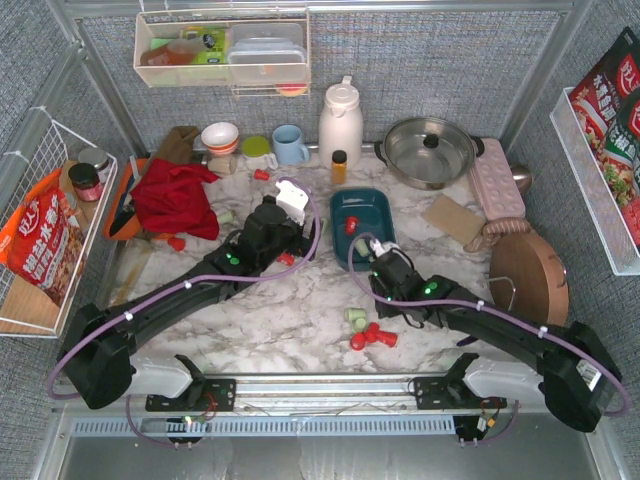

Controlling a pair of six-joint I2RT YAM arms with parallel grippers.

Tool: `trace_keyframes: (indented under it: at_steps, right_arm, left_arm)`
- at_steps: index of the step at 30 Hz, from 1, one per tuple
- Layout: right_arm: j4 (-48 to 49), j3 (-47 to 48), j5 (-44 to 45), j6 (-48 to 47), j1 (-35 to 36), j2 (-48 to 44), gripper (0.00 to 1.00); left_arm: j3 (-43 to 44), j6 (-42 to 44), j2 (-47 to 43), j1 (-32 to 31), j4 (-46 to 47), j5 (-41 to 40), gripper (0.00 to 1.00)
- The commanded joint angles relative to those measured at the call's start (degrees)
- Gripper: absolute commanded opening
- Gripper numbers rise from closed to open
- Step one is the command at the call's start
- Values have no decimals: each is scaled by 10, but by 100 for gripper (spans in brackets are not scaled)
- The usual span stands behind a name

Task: Mix the coffee capsules in the storage basket

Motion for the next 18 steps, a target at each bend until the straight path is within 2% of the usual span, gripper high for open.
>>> trace_keyframes:
  at_steps: [1, 6, 12, 15, 18]
  right_arm:
    - [-21, 53, 49, -24, 0, -23, 30]
    - [26, 120, 106, -75, -5, -14, 30]
    - [95, 197, 111, -99, -48, 73, 31]
    - [113, 227, 89, -87, -73, 134, 41]
    - [97, 260, 53, -65, -94, 192, 50]
  left_arm:
    - [0, 2, -5, 0, 16, -3, 99]
    - [-2, 6, -4, 0, 18, -11, 99]
    - [3, -13, 9, 0, 3, -64, 99]
    - [2, -23, 9, 0, 1, -93, 99]
    - [-9, -50, 9, 0, 1, -156, 99]
